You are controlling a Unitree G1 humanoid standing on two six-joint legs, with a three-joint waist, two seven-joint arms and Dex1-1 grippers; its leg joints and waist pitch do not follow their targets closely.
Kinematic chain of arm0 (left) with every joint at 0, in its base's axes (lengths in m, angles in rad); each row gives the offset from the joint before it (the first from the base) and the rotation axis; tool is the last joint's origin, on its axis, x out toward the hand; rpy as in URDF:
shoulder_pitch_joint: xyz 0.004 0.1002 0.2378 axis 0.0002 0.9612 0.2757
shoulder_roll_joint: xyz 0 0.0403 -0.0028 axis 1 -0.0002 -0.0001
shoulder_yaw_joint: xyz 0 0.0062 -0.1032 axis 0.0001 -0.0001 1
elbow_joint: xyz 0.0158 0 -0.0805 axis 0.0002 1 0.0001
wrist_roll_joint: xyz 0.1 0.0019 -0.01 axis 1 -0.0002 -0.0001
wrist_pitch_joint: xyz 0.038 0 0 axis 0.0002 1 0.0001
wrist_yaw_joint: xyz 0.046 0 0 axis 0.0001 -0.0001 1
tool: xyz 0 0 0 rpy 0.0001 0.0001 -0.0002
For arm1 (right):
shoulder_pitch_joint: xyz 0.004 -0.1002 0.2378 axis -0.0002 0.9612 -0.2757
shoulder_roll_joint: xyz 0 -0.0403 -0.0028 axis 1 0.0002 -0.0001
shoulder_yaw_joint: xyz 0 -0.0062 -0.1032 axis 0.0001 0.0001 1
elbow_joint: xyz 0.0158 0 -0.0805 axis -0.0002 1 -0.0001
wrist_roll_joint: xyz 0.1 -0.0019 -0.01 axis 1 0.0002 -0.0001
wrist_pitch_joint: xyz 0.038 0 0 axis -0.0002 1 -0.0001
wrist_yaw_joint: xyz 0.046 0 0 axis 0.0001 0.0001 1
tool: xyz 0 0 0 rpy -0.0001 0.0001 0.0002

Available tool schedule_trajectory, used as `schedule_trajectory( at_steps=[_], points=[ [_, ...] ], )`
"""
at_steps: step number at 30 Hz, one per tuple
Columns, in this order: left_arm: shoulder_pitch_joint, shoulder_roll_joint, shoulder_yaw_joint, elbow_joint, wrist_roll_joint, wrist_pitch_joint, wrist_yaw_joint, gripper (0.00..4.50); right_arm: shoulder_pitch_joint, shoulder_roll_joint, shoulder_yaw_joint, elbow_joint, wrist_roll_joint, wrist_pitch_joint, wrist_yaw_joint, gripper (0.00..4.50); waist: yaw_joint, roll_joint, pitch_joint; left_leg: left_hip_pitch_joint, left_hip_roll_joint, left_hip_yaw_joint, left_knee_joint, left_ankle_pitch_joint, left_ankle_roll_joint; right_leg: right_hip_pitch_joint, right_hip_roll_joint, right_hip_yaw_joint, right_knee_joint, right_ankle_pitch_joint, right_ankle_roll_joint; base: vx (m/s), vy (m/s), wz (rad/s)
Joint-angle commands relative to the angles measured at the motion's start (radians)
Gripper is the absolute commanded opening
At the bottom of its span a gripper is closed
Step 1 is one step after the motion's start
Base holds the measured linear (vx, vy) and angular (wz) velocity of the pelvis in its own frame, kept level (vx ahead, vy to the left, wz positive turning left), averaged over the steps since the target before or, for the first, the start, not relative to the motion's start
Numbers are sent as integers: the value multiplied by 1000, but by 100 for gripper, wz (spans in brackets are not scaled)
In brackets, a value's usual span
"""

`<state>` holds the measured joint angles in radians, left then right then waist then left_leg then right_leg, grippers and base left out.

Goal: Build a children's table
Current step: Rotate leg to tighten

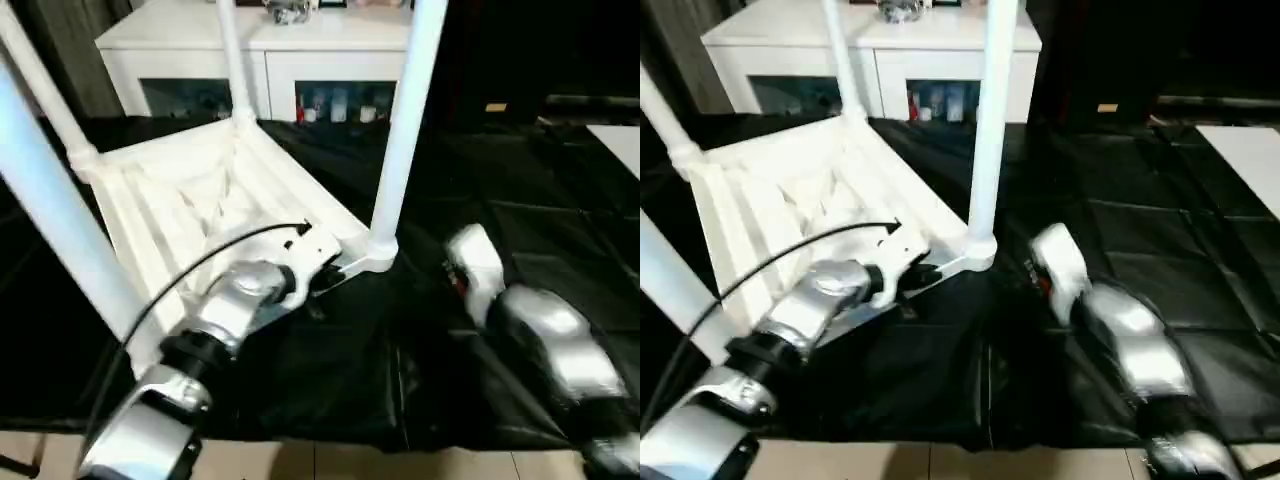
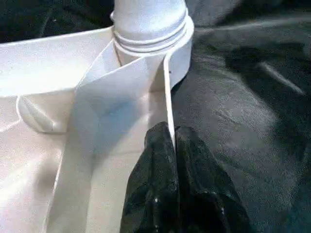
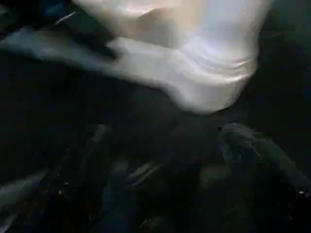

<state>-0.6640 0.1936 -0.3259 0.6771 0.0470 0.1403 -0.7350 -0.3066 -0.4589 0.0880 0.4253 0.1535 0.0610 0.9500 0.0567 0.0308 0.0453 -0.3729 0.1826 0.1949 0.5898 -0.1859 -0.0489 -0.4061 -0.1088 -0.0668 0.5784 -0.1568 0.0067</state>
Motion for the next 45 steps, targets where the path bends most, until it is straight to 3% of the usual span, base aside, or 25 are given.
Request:
schedule_trajectory(
  at_steps=[1, 5, 9, 11, 13, 15, 16, 17, 18, 19, 20, 23, 24, 25, 27, 28, 32, 34, 39, 40, 45],
  points=[
    [4, -16, -14, -13, -14, -118, -48, 0, -1, -10, 14, -56, 21, 7, 36, 373, 7, -21, -64, 5, 41, -17, -68, -229, 121, 52, -41, 30, -62, -225, -249, 0, 0, 0],
    [-14, -41, -4, 2, -2, -155, 4, 0, -1, 22, 23, -87, 34, 21, 29, 373, 15, -15, -61, 17, 46, -13, -71, -264, 98, 40, -40, 33, -70, -295, -231, 0, 0, 0],
    [-15, -61, 35, -13, -47, -114, -15, 44, -9, 58, 35, -100, 36, 25, 15, 381, 25, -15, -63, 8, 46, -15, -72, -224, 90, 45, -43, 33, -62, -269, -228, 0, 0, 0],
    [-1, -60, 63, -62, -85, -60, -29, 58, -23, 85, 43, -93, 29, 26, -2, 381, 34, -13, -68, 14, 51, -13, -70, -203, 86, 41, -42, 34, -54, -204, -254, 0, 0, 0],
    [24, -52, 78, -130, -115, -11, -46, 77, -37, 103, 58, -80, 18, 20, -2, 381, 32, -11, -69, 5, 50, -15, -68, -178, 99, 46, -41, 31, -43, -142, -270, 0, 0, 0],
    [38, -46, 82, -159, -122, 2, -53, 84, -43, 110, 66, -73, 10, 18, -5, 381, 31, -11, -69, 6, 50, -15, -67, -167, 105, 47, -41, 32, -41, -124, -274, 0, 0, 0],
    [97, -16, 97, -273, -153, 57, -81, 91, -69, 131, 77, -45, -2, 13, -12, 381, 28, -13, -70, 1, 49, -15, -65, -143, 113, 50, -43, 32, -36, -108, -276, 0, 0, 0],
    [100, -14, 98, -278, -154, 59, -82, 100, -70, 132, 77, -43, -2, 13, -12, 381, 26, -13, -70, -2, 49, -15, -65, -137, 116, 51, -44, 31, -34, -106, -278, 0, 0, 0],
    [116, -7, 102, -308, -162, 74, -87, 109, -78, 136, 77, -35, -3, 11, -13, 381, 25, -10, -69, 5, 47, -10, -63, -148, 118, 43, -38, 31, -40, -124, -271, 0, 0, 0],
    [137, 3, 105, -345, -170, 90, -94, 118, -88, 140, 75, -23, -3, 8, -17, 381, 23, -16, -70, 4, 48, -11, -62, -148, 118, 45, -39, 32, -39, -124, -271, 0, 0, 0],
    [176, 26, 106, -414, -184, 119, -111, 118, -107, 147, 72, 5, -8, -2, -26, 381, 24, -14, -69, 2, 47, -10, -64, -148, 116, 45, -39, 32, -40, -135, -269, 0, 0, 0],
    [221, 57, 101, -492, -201, 152, -129, 147, -132, 154, 67, 43, -19, -21, -49, 381, 26, -12, -64, 6, 49, -9, -67, -180, 92, 39, -37, 34, -44, -194, -253, 0, 0, 0],
    [259, 79, 103, -562, -224, 184, -136, 155, -167, 163, 56, 101, -37, -49, -96, 381, 27, -16, -64, 12, 52, -8, -69, -196, 78, 34, -37, 35, -46, -211, -247, 0, 0, 0],
    [285, 91, 107, -607, -241, 203, -139, 164, -195, 170, 46, 148, -49, -66, -137, 381, 24, -18, -60, 5, 50, -10, -74, -203, 64, 38, -36, 34, -46, -229, -244, 0, 0, 0],
    [324, 106, 114, -673, -260, 236, -141, 175, -245, 184, 24, 228, -64, -95, -209, 381, 25, -12, -60, 14, 51, -7, -73, -228, 37, 30, -36, 36, -47, -258, -240, 0, 0, 0],
    [341, 113, 114, -695, -266, 245, -147, 200, -273, 192, 10, 271, -67, -107, -250, 381, 21, -14, -58, 11, 49, -8, -75, -241, 29, 31, -35, 37, -49, -268, -235, 0, 0, 0],
    [382, 127, 102, -765, -260, 253, -147, 213, -385, 220, -52, 434, -57, -143, -416, 381, 17, -12, -58, 17, 45, -7, -75, -266, 7, 26, -33, 38, -52, -292, -222, 0, 0, 0],
    [385, 128, 96, -791, -267, 263, -139, 233, -421, 228, -74, 486, -47, -154, -463, 381, 21, -11, -57, 22, 44, -3, -73, -291, 0, 20, -31, 41, -53, -315, -211, 0, 0, 0],
    [368, 97, 83, -824, -268, 285, -100, 252, -502, 228, -102, 611, -52, -185, -571, 381, 19, -12, -61, 12, 41, -5, -71, -264, 1, 30, -30, 39, -45, -277, -203, 0, 0, 0],
    [368, 95, 79, -831, -270, 291, -96, 280, -515, 228, -106, 632, -51, -192, -575, 381, 18, -10, -62, 9, 41, -6, -70, -252, 4, 32, -30, 37, -43, -262, -202, 0, 0, 0],
    [388, 94, 67, -896, -288, 313, -102, 293, -595, 215, -144, 761, -50, -218, -629, 381, 14, -12, -65, 8, 40, -4, -65, -228, 21, 33, -26, 35, -37, -208, -231, 0, 0, 0]
  ],
)
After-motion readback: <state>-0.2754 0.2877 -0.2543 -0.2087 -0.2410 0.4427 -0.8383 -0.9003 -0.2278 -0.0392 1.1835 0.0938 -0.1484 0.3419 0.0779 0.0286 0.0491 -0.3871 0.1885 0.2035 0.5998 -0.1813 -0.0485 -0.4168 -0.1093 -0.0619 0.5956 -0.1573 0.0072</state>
